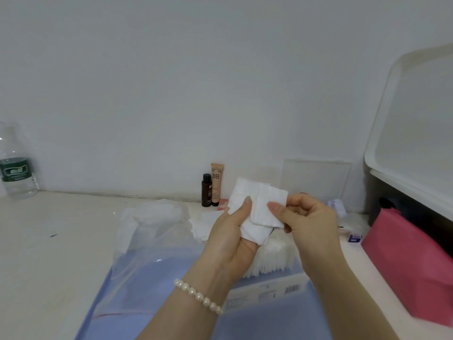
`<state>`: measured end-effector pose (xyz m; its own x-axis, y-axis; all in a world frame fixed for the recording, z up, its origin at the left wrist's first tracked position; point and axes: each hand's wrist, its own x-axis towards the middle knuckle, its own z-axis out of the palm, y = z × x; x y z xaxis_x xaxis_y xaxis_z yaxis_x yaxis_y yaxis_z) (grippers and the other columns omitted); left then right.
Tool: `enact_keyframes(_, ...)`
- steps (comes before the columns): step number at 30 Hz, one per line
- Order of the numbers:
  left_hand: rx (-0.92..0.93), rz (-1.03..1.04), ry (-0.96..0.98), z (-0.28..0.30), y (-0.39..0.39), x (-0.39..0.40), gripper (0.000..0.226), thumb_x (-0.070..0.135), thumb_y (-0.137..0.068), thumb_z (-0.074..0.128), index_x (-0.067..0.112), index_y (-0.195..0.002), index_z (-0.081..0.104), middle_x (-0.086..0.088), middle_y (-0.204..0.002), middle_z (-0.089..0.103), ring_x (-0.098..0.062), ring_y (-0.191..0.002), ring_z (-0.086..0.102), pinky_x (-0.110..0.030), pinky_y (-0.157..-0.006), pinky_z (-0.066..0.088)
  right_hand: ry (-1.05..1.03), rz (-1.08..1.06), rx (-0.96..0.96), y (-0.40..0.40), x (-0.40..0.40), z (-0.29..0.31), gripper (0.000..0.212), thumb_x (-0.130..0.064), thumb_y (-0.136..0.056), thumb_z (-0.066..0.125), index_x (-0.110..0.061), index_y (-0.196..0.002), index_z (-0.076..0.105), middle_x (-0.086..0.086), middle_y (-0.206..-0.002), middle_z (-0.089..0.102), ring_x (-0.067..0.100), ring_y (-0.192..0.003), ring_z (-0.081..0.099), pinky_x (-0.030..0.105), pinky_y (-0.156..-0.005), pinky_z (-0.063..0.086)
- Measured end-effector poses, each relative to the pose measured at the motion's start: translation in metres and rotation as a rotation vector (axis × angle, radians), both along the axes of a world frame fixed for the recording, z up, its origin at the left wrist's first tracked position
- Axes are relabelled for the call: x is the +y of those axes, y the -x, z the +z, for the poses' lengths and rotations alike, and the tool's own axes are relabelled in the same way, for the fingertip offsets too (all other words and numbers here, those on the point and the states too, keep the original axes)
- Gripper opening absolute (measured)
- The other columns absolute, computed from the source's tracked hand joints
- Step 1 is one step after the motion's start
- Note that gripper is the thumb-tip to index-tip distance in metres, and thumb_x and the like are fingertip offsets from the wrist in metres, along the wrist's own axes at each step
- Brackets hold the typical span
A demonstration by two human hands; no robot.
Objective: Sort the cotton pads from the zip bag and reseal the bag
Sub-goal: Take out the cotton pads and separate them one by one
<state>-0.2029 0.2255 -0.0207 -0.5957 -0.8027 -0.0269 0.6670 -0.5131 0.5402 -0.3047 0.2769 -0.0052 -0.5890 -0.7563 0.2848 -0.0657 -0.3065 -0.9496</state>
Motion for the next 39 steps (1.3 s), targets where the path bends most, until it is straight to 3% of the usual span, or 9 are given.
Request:
enact_keyframes(5,0.055,0.007,0.000,0.000,0.003,0.003,0.030,0.011,-0.086,0.053,-0.002,-0.112,0.059,-0.022,-0.106,0.068,-0.027,-0.086,0.070,-0.040,-0.078,0.057,0.017,-0.010,-0.065,-0.002,0.000,0.000,0.009,-0.001,-0.075,0.072,-0.009,-0.073,0.067,-0.002,-0.063,0.068,0.000,-0.051,0.062,0.011,-0.047,0.045)
enact_keyframes(11,0.085,0.009,0.008,0.001,0.005,0.006,0.029,0.010,-0.079,0.056,-0.003,-0.105,0.061,-0.023,-0.100,0.070,-0.027,-0.081,0.071,-0.037,-0.069,0.060,0.014,-0.019,-0.076,-0.003,0.001,0.001,0.011,-0.001,-0.074,0.072,-0.010,-0.075,0.066,0.000,-0.066,0.067,0.000,-0.051,0.061,0.010,-0.047,0.044)
enact_keyframes(16,0.061,-0.022,0.044,0.002,0.004,0.010,0.034,0.000,-0.070,0.056,-0.005,-0.104,0.062,-0.023,-0.101,0.069,-0.028,-0.084,0.071,-0.040,-0.079,0.056,-0.005,-0.077,0.022,0.002,-0.005,-0.004,0.038,-0.004,-0.077,0.071,-0.022,-0.107,0.055,0.002,-0.082,0.055,0.011,-0.071,0.056,0.019,-0.063,0.048)
enact_keyframes(19,0.076,-0.059,-0.009,0.004,0.004,0.011,0.030,-0.003,-0.070,0.053,-0.007,-0.098,0.063,-0.025,-0.099,0.069,-0.031,-0.082,0.070,-0.045,-0.082,0.052,0.019,-0.019,0.025,0.001,-0.005,-0.005,0.023,-0.001,-0.078,0.069,-0.020,-0.092,0.065,0.001,-0.082,0.065,0.013,-0.073,0.060,0.018,-0.060,0.052)
enact_keyframes(23,0.110,-0.105,-0.116,0.006,0.002,0.012,0.030,-0.001,-0.070,0.053,-0.010,-0.098,0.061,-0.028,-0.098,0.068,-0.034,-0.081,0.069,-0.051,-0.076,0.052,0.094,-0.138,0.142,0.001,-0.003,-0.006,0.026,0.002,-0.073,0.073,-0.023,-0.072,0.065,0.001,-0.077,0.064,0.008,-0.068,0.057,0.020,-0.064,0.051)
enact_keyframes(26,0.095,-0.098,-0.135,0.005,0.002,0.012,0.028,0.001,-0.083,0.050,-0.008,-0.108,0.058,-0.027,-0.105,0.067,-0.035,-0.095,0.066,-0.050,-0.075,0.053,0.126,-0.197,0.182,0.001,-0.001,-0.004,0.023,-0.002,-0.074,0.073,-0.023,-0.071,0.064,0.004,-0.084,0.065,0.007,-0.070,0.059,0.017,-0.064,0.050)
enact_keyframes(32,-0.034,-0.014,-0.022,-0.002,0.001,0.004,0.023,-0.001,-0.091,0.051,-0.001,-0.113,0.056,-0.022,-0.103,0.069,-0.034,-0.094,0.067,-0.045,-0.070,0.058,0.157,-0.023,-0.380,0.016,0.004,0.007,0.008,-0.004,-0.087,0.058,-0.009,-0.089,0.064,0.006,-0.087,0.070,0.016,-0.071,0.068,0.033,-0.062,0.057)
enact_keyframes(36,-0.245,0.104,0.098,-0.005,-0.009,0.003,0.025,-0.003,-0.085,0.059,-0.001,-0.110,0.059,-0.017,-0.105,0.070,-0.028,-0.094,0.068,-0.035,-0.068,0.060,0.086,0.218,-0.348,0.021,0.010,0.013,0.018,-0.003,-0.075,0.061,-0.004,-0.092,0.065,0.010,-0.084,0.072,0.024,-0.074,0.067,0.034,-0.061,0.054)
enact_keyframes(39,-0.332,0.164,0.159,-0.012,-0.021,0.006,0.020,0.000,-0.085,0.061,0.002,-0.104,0.063,-0.012,-0.102,0.072,-0.025,-0.094,0.069,-0.033,-0.070,0.060,-0.056,0.328,-0.235,0.021,0.013,0.015,0.025,-0.001,-0.067,0.064,0.001,-0.092,0.066,0.011,-0.079,0.073,0.020,-0.070,0.070,0.028,-0.058,0.058)
